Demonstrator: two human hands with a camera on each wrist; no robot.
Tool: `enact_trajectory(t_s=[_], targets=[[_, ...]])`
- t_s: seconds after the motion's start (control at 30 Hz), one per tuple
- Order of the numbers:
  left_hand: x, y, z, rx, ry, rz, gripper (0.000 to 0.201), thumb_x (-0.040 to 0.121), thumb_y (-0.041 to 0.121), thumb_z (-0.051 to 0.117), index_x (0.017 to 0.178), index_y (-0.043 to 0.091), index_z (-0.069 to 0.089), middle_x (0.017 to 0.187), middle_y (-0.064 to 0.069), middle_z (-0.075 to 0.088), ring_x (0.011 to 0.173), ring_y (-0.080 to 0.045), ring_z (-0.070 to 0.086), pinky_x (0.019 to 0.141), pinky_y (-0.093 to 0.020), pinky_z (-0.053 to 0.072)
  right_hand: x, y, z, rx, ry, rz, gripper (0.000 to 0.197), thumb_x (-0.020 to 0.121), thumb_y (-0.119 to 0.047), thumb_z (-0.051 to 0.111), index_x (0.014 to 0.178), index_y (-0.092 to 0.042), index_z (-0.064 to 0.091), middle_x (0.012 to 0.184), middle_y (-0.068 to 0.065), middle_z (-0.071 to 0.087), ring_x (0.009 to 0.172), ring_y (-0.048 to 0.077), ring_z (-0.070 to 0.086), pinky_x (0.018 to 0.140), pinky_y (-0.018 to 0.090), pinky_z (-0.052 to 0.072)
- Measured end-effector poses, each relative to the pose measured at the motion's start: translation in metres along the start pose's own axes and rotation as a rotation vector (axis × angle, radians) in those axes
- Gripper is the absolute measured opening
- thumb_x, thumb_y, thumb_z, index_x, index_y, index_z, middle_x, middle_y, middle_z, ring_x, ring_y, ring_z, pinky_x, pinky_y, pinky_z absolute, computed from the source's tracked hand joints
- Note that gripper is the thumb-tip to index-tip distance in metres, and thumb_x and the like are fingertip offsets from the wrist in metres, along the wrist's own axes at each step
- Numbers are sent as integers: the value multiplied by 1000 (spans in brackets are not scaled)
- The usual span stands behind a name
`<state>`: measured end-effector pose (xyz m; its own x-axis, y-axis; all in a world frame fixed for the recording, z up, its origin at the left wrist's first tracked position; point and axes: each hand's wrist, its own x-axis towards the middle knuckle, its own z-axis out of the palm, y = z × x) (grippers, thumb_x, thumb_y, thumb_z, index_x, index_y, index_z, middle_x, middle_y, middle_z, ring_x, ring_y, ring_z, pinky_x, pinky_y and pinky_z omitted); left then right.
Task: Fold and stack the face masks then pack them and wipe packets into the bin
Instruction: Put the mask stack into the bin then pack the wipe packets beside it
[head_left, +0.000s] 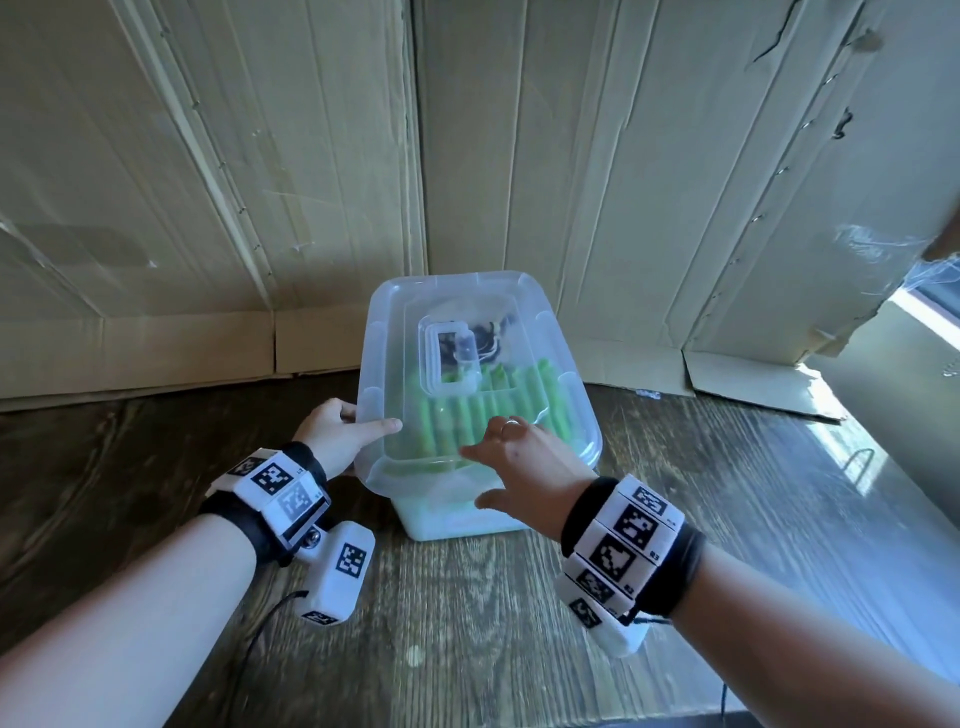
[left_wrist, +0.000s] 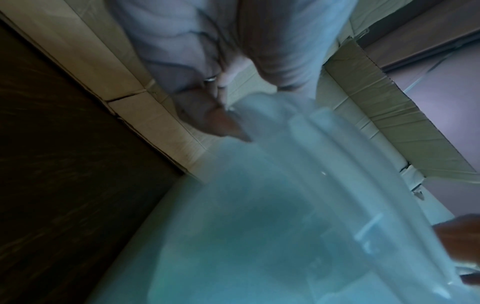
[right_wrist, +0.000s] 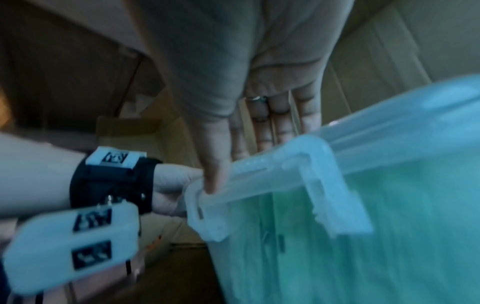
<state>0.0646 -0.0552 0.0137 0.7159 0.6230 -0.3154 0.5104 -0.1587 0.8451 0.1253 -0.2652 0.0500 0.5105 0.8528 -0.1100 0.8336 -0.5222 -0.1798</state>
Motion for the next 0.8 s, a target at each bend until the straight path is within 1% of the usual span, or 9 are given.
enact_trajectory(t_s=[0.07, 0.17, 0.27, 0.33, 0.37, 0.5, 0.6, 0.7, 0.8], targets=[[4, 1, -5, 62, -32, 27, 33, 80, 36, 70, 95, 12, 53, 90, -4, 61, 76, -19, 60, 53, -29, 47, -11, 3, 4, 99, 102, 128, 65, 84, -51, 55, 141, -29, 32, 141, 6, 34, 128, 21, 32, 107, 38, 27], [22, 7, -17, 102, -55, 75, 36, 87, 43, 59, 103, 11, 56, 87, -4, 61, 70, -21, 59, 52, -28, 47, -25, 13, 15, 230, 289, 506, 77, 85, -57, 47, 145, -23, 14, 150, 9, 13, 137, 26, 18, 109, 43, 20], [50, 16, -31, 47, -47, 37, 36, 93, 41, 49, 112, 10, 54, 77, -3, 57, 57, -17, 52, 46, -22, 44, -34, 30, 22, 404, 285, 789, 70, 82, -62, 48, 126, -8, 38, 131, 17, 39, 118, 28, 42, 97, 41, 35], [66, 21, -36, 12, -63, -9, 37, 95, 41, 45, 112, 10, 54, 76, -4, 57, 57, -17, 50, 48, -23, 43, -37, 39, 25, 506, 186, 793, 57, 82, -65, 41, 80, -9, 48, 93, 17, 57, 77, 24, 55, 75, 34, 44], [73, 22, -36, 7, -79, -20, 37, 95, 43, 45, 109, 10, 56, 76, -3, 57, 57, -17, 50, 49, -23, 43, -38, 41, 26, 592, 156, 765, 57, 84, -63, 40, 70, -8, 48, 80, 17, 60, 66, 25, 55, 69, 33, 47], [87, 24, -27, -44, -155, -12, 40, 93, 41, 50, 109, 5, 59, 80, -5, 61, 61, -16, 55, 43, -17, 47, -32, 40, 33, 1001, 134, 753, 49, 92, -48, 44, 88, -2, 58, 68, 11, 65, 53, 27, 58, 45, 24, 44], [89, 23, -24, -85, -158, -12, 44, 93, 35, 52, 121, 1, 55, 96, -8, 63, 79, -18, 59, 49, -18, 51, -25, 41, 36, 1122, 137, 794, 45, 91, -45, 48, 98, -1, 57, 69, 12, 64, 47, 24, 55, 42, 22, 40], [83, 16, -25, -76, -142, -19, 55, 92, 40, 51, 129, 0, 49, 126, -15, 56, 114, -28, 55, 76, -33, 53, -25, 47, 34, 1182, 154, 796, 42, 91, -41, 52, 97, 0, 59, 68, 15, 65, 46, 25, 55, 42, 23, 41], [67, 4, -29, -117, -120, -22, 47, 93, 41, 50, 124, 6, 56, 128, -13, 57, 121, -27, 50, 97, -43, 46, -20, 58, 27, 1228, 154, 797, 46, 91, -34, 55, 96, 11, 59, 65, 18, 63, 44, 25, 57, 38, 21, 41]])
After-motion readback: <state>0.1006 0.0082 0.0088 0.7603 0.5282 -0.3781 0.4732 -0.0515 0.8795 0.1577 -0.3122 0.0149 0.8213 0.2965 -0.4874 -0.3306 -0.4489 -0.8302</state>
